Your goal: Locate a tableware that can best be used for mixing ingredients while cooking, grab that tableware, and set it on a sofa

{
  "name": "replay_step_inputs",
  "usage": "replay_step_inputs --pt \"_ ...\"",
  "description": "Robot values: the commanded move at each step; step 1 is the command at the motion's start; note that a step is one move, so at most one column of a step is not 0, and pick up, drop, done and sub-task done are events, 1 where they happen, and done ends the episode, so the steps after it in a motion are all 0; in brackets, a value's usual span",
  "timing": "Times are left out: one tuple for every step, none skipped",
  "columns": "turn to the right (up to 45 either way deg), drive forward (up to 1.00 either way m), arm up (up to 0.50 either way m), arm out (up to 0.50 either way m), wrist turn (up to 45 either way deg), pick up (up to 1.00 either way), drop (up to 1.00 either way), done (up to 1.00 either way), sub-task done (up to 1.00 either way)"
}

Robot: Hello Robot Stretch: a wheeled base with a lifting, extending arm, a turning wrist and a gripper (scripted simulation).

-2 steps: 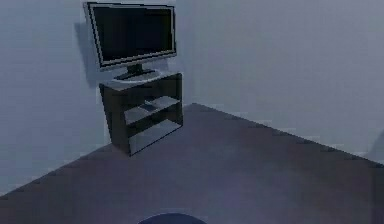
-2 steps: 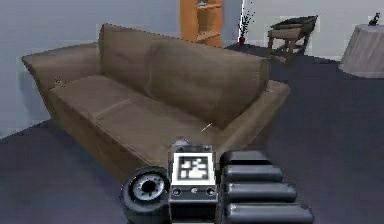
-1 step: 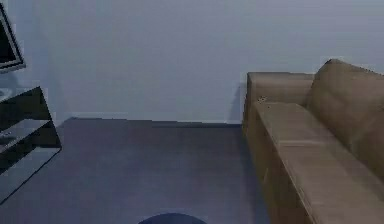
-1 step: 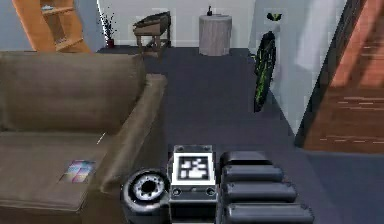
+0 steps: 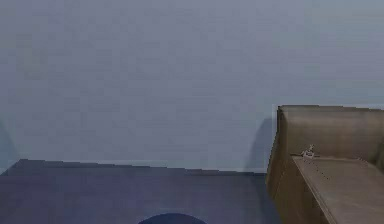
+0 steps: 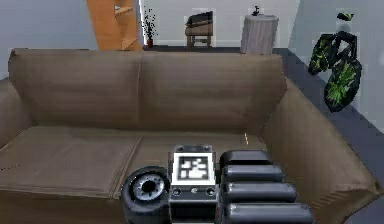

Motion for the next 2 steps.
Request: replay_step_inputs --pt "9.0 0.00 0.00 0.00 0.0 0.00 0.00 0.00 0.00" --pt "0.0 0.45 0.00 0.00 0.0 0.00 0.00 0.00 0.00"
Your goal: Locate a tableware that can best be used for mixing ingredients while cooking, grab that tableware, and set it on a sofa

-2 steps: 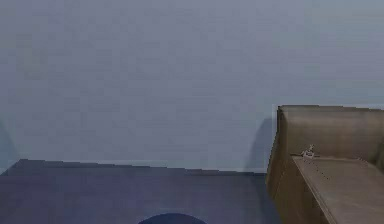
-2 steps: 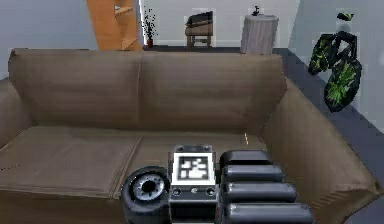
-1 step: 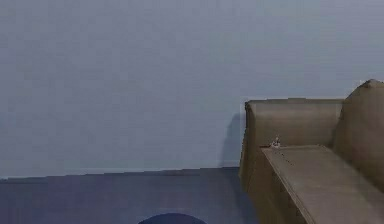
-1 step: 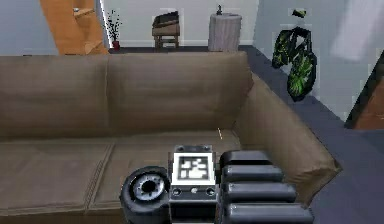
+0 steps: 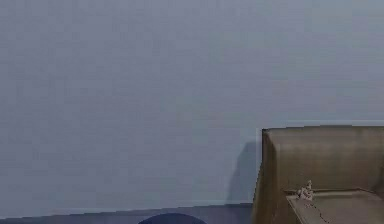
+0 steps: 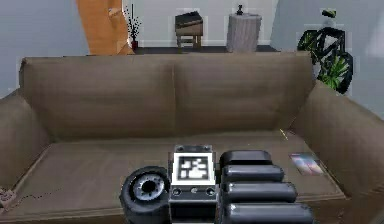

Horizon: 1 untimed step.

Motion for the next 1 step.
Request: replay_step_inputs --pt "-45.0 0.00 0.00 0.00 0.0 0.00 0.00 0.00 0.00"
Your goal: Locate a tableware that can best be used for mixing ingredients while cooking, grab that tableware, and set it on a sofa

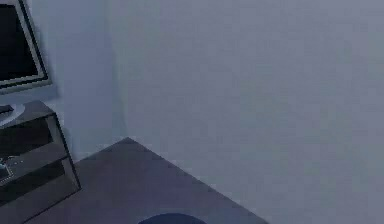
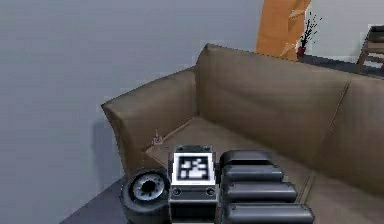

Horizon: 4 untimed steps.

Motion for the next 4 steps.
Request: replay_step_inputs --pt "-45.0 0.00 0.00 0.00 0.0 0.00 0.00 0.00 0.00" --pt "-6.0 0.00 0.00 0.00 0.0 0.00 0.00 0.00 0.00" --pt "45.0 0.00 0.00 0.00 0.0 0.00 0.00 0.00 0.00" --pt "33.0 0.00 0.00 0.00 0.0 0.00 0.00 0.00 0.00"
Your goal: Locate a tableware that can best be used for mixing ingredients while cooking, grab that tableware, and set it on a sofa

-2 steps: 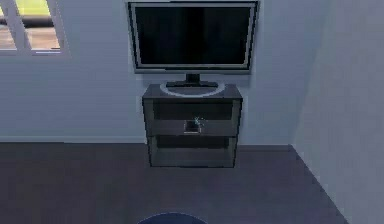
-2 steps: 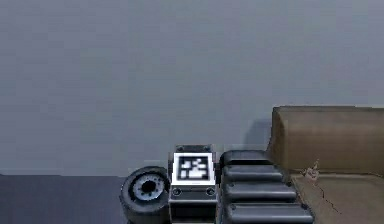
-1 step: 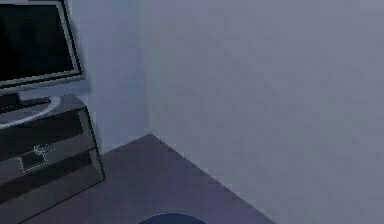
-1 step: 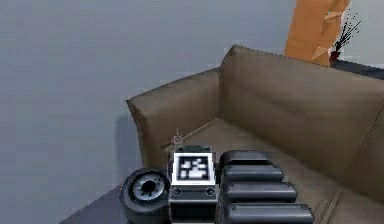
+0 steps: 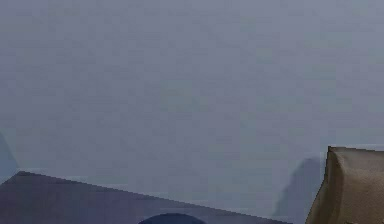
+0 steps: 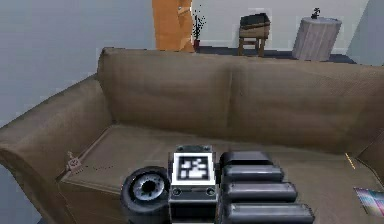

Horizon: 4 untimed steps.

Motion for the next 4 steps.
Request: replay_step_inputs --pt "0.0 0.00 0.00 0.48 0.0 0.00 0.00 0.00 0.00" --pt "0.0 0.00 0.00 0.00 45.0 0.00 0.00 0.00 0.00" --pt "0.0 0.00 0.00 0.00 45.0 0.00 0.00 0.00 0.00" --pt "0.0 0.00 0.00 0.00 45.0 0.00 0.00 0.00 0.00"
